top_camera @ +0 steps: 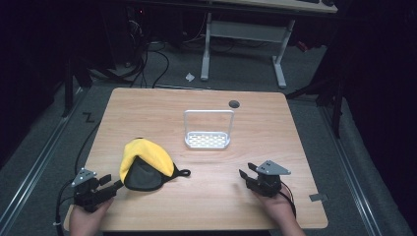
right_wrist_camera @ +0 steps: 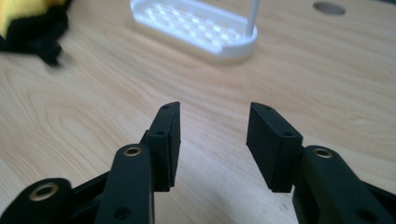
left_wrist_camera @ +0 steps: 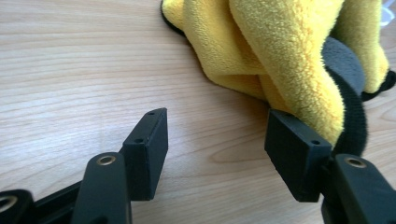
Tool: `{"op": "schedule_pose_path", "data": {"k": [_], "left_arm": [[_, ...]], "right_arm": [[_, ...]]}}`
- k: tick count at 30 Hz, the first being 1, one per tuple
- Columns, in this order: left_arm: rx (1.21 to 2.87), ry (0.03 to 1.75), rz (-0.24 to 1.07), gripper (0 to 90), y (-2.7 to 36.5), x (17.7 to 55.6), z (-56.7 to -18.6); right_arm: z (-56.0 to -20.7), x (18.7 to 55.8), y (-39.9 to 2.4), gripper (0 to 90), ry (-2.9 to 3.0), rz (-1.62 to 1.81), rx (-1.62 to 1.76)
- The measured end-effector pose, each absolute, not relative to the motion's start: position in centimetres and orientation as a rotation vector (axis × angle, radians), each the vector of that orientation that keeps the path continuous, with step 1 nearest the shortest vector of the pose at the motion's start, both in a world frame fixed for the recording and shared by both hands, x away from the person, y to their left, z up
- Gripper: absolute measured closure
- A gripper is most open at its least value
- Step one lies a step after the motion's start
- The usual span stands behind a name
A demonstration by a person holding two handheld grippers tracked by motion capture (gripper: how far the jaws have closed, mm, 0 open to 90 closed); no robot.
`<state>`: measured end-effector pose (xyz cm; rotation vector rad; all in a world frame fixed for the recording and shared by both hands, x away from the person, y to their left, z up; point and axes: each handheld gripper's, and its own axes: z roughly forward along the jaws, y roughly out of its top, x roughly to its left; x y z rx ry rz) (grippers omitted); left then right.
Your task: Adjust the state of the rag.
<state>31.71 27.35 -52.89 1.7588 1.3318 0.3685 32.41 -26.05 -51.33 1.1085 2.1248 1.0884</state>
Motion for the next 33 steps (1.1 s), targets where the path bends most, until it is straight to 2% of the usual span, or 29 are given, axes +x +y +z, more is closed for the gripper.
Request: {"op": "schedule_pose_path", "data": {"k": [9, 10, 14, 16, 24, 26, 33], "left_arm": [[1.736, 1.339, 0.368, 40.0, 28.4, 32.0, -53.0], [1.723, 1.347, 0.375, 39.5, 28.9, 32.0, -53.0], [1.705, 1.345, 0.407, 39.2, 29.6, 31.7, -52.5], [1.677, 1.335, 0.403, 39.1, 29.9, 31.7, -52.3], [1.682, 1.237, 0.457, 36.5, 29.5, 31.8, -49.9], [1.704, 1.209, 0.498, 36.5, 28.9, 31.7, -48.9], [1.75, 1.158, 0.54, 35.9, 27.3, 31.6, -47.5]], "right_arm": [[-51.7, 32.6, -26.2, 40.4, 2.131, 1.073, 1.166], [-51.7, 32.7, -26.4, 36.5, 2.126, 1.081, 1.185], [-51.7, 32.9, -26.6, 37.6, 2.127, 1.113, 1.2], [-51.7, 33.0, -26.6, 44.5, 2.154, 1.133, 1.225], [-51.8, 33.0, -26.1, 43.4, 2.214, 1.079, 1.19], [-51.9, 33.0, -26.0, 39.9, 2.225, 1.044, 1.193], [-51.8, 32.7, -25.9, 38.1, 2.182, 1.033, 1.184]]}}
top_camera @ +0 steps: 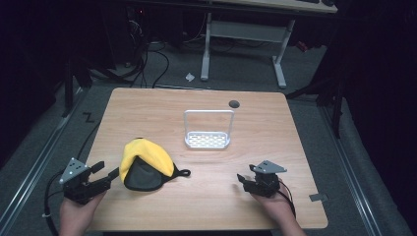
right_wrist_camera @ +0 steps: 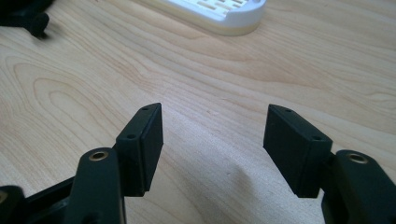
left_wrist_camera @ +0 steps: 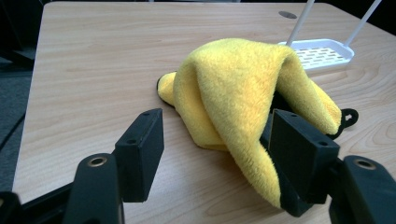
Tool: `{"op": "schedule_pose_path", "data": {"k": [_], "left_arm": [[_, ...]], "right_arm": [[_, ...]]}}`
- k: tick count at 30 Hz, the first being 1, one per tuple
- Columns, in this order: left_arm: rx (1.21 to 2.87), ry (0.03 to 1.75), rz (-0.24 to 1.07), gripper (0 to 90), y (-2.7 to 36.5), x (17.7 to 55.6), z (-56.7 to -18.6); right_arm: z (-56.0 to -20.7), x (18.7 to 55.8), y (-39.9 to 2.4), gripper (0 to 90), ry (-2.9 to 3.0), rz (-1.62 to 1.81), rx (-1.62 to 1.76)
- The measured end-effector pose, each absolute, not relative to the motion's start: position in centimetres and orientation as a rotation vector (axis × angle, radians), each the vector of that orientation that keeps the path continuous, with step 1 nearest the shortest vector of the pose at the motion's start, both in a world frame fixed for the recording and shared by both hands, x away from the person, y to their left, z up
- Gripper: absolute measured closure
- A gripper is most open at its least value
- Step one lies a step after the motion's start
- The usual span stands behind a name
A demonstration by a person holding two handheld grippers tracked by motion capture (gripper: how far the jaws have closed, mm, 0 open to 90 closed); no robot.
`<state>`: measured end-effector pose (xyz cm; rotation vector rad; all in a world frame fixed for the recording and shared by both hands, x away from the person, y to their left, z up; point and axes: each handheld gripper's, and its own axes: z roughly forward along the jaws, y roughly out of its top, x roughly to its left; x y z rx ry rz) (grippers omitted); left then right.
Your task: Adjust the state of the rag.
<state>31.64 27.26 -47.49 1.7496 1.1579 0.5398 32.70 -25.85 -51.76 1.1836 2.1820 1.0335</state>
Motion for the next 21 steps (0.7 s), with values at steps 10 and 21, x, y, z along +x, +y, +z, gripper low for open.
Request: {"op": "schedule_pose_path", "data": {"k": [10, 21], "left_arm": [[1.786, 1.107, 0.481, 36.1, 24.8, 34.2, -45.9], [1.927, 1.129, 0.463, 35.2, 21.9, 38.0, -45.7]], "right_arm": [[-51.5, 32.7, -25.7, 25.0, 2.181, 1.045, 1.223], [-51.0, 32.7, -25.8, 20.9, 2.173, 1.08, 1.209]]}}
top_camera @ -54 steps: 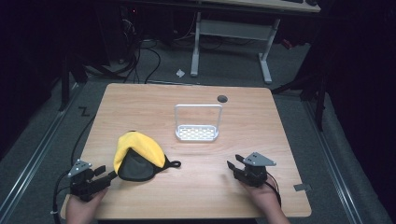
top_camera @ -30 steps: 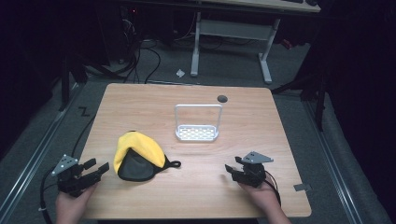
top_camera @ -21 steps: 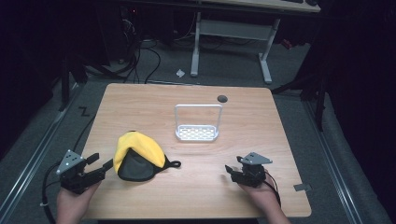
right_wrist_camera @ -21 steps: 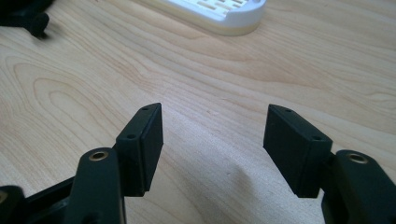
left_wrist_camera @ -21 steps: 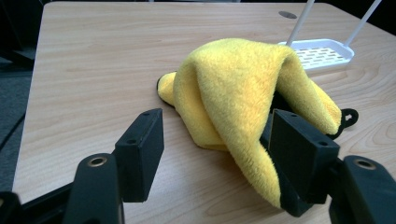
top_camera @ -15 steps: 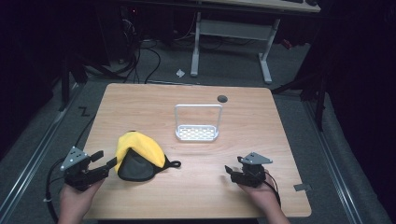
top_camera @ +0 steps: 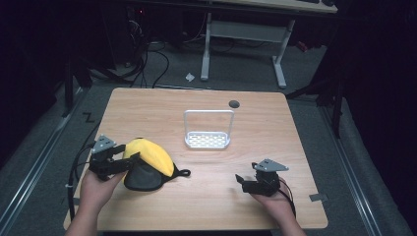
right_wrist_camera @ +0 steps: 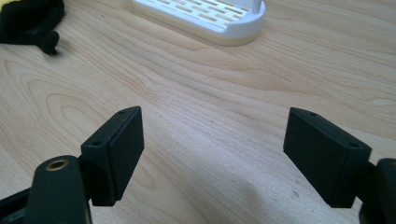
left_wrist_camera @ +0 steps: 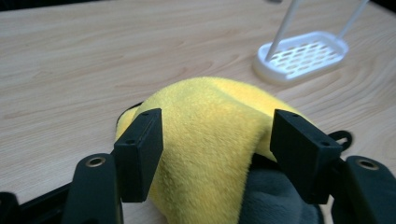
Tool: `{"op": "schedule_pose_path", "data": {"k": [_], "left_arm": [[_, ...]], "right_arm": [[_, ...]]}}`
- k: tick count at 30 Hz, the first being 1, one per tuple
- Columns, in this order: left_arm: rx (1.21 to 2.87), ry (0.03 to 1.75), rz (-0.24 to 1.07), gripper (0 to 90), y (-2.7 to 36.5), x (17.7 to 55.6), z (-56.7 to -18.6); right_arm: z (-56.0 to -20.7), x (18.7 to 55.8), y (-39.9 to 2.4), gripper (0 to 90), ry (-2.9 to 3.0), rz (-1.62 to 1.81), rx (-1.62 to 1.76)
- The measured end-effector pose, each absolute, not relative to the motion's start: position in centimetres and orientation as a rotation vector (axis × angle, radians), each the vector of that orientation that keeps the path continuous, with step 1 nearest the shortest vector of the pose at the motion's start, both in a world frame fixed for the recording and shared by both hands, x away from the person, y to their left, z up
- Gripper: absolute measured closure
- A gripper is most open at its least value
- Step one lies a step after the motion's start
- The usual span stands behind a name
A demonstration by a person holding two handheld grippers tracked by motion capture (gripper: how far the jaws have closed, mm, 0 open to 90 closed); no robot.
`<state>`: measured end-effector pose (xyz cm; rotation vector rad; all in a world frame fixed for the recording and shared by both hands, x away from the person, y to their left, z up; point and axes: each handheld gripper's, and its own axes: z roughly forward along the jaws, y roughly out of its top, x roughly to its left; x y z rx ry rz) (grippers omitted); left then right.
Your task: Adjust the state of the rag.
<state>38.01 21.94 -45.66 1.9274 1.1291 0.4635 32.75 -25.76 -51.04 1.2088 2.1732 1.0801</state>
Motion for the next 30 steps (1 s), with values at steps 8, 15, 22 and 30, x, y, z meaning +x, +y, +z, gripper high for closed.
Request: {"op": "schedule_pose_path", "data": {"k": [8, 15, 22, 30], "left_arm": [[2.045, 1.236, 0.361, 72.4, 21.9, 38.4, -48.9], [2.047, 1.165, 0.322, 77.4, 20.0, 36.7, -50.0], [2.042, 1.061, 0.264, 77.3, 16.3, 35.0, -50.7], [2.045, 0.953, 0.209, 77.0, 12.3, 33.4, -51.1]], "right_arm": [[-50.9, 32.5, -25.5, 30.7, 2.192, 1.092, 1.185], [-50.9, 32.2, -24.8, 40.5, 2.232, 1.093, 1.138], [-50.9, 31.7, -23.3, 46.4, 2.282, 1.101, 1.064], [-51.3, 30.9, -20.9, 54.0, 2.365, 1.115, 0.987]]}}
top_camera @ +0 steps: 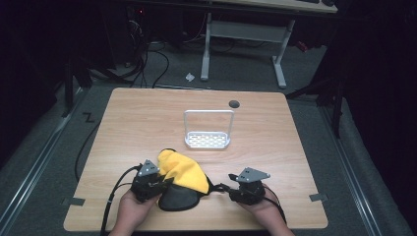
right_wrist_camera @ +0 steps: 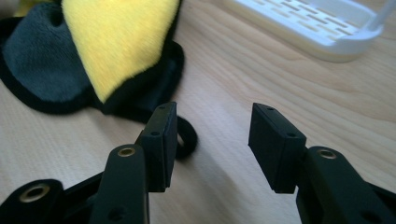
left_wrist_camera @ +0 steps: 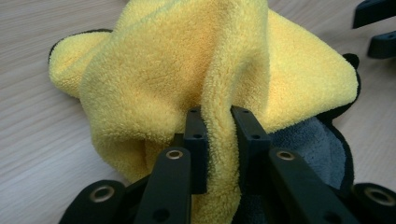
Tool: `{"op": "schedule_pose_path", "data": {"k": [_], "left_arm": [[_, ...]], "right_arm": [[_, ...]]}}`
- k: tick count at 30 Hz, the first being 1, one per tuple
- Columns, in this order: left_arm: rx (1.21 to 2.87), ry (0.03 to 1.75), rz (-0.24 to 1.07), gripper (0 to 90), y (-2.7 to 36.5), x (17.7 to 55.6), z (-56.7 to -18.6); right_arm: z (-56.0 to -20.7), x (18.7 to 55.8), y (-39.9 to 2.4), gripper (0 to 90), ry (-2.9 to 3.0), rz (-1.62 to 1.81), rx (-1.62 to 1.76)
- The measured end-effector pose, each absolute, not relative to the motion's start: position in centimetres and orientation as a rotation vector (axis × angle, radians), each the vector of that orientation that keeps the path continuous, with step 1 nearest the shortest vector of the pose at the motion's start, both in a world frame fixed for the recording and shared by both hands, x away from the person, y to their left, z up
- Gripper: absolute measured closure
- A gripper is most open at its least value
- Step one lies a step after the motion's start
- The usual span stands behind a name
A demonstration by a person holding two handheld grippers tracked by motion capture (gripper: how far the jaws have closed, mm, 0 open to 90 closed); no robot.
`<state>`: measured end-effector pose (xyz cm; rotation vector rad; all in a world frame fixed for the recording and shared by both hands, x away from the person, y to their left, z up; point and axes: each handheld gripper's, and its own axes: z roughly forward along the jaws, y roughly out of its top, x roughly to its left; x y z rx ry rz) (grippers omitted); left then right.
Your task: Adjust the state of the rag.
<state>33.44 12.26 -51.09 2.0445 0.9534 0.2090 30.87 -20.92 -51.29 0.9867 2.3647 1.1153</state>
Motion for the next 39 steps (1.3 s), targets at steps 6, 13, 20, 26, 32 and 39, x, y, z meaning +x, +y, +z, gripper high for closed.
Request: {"op": "schedule_pose_path", "data": {"k": [6, 13, 20, 26, 32, 39], "left_arm": [[2.025, 0.935, 0.19, 76.9, 11.9, 33.1, -51.3], [2.011, 0.935, 0.176, 77.0, 12.1, 33.1, -51.4], [1.988, 0.933, 0.15, 77.8, 12.6, 33.1, -51.2], [1.958, 0.937, 0.145, 78.3, 13.7, 33.1, -50.7], [1.963, 0.951, 0.145, 78.3, 14.3, 33.3, -51.0], [1.967, 0.994, 0.14, 78.4, 15.0, 33.7, -51.7]], "right_arm": [[-52.2, 30.8, -19.1, 60.3, 2.446, 1.096, 0.976], [-52.9, 30.8, -17.9, 67.9, 2.51, 1.077, 0.959], [-52.8, 31.0, -18.2, 85.1, 2.508, 1.064, 1.007], [-52.6, 31.3, -19.5, 85.9, 2.438, 1.002, 1.037], [-52.6, 32.4, -22.2, 86.2, 2.361, 0.945, 1.119], [-52.7, 34.1, -26.0, 86.2, 2.258, 0.918, 1.242]]}}
